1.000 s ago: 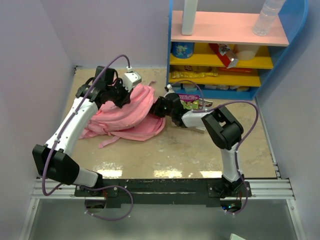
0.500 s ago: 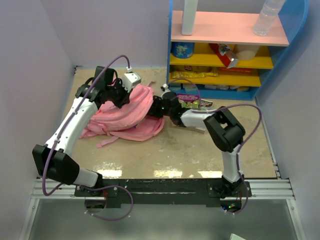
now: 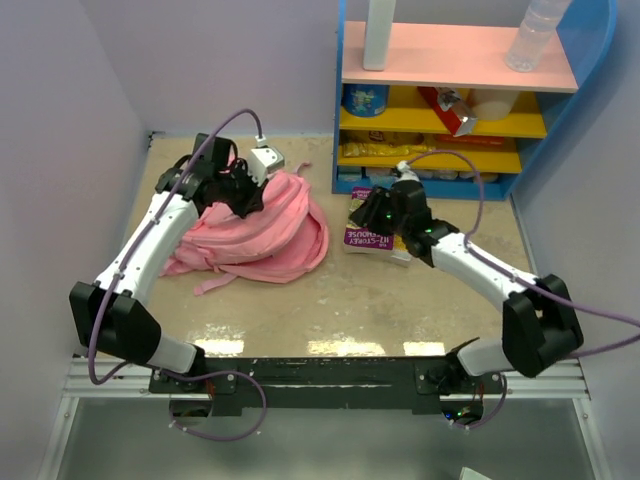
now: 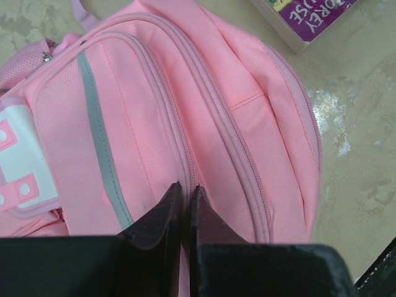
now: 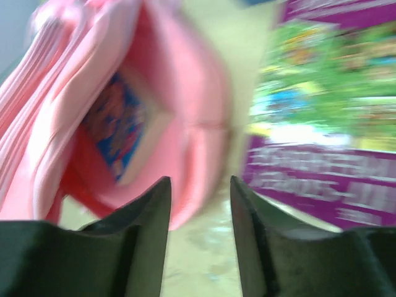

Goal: Pack the student bag
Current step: Place the book in the student bag, then pick up the book from the center of the board, then place the book in the student bag.

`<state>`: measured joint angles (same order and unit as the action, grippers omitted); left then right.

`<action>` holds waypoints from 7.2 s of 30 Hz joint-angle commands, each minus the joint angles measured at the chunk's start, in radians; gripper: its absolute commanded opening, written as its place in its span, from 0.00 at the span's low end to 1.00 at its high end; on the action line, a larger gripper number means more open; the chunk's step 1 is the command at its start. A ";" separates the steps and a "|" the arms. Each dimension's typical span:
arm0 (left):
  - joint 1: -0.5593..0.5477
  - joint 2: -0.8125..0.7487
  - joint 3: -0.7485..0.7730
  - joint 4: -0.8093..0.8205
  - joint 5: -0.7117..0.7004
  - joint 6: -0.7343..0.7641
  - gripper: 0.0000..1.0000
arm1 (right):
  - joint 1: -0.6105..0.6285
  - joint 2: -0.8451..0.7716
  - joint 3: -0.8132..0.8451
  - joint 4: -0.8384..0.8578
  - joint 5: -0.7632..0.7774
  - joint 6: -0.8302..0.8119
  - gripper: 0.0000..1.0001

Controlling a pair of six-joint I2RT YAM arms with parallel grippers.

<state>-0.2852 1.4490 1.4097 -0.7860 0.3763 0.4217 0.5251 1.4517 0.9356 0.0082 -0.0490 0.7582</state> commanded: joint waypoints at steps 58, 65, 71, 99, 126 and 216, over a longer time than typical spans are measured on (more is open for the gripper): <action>-0.285 -0.041 -0.337 0.266 -0.020 0.104 1.00 | -0.283 -0.091 -0.307 0.133 -0.011 0.262 0.78; -0.368 -0.059 -0.433 0.435 -0.367 0.098 1.00 | -0.284 0.038 -0.258 0.165 -0.026 0.240 0.78; -0.365 -0.073 -0.371 0.412 -0.470 0.112 1.00 | -0.283 0.073 -0.287 0.229 -0.051 0.273 0.75; -0.204 -0.079 -0.362 0.293 -0.373 0.120 1.00 | -0.261 0.159 -0.353 0.349 -0.097 0.316 0.48; -0.181 -0.062 -0.126 0.212 -0.381 0.123 0.00 | -0.257 0.036 -0.360 0.380 -0.138 0.308 0.00; -0.011 -0.058 0.107 0.065 -0.013 0.038 0.00 | 0.188 0.205 -0.156 0.535 0.003 -0.053 0.04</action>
<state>-0.3000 1.4250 1.4185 -0.8017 0.2810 0.4492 0.7010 1.6047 0.8150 0.5106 -0.0700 0.7185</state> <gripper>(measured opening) 0.072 0.058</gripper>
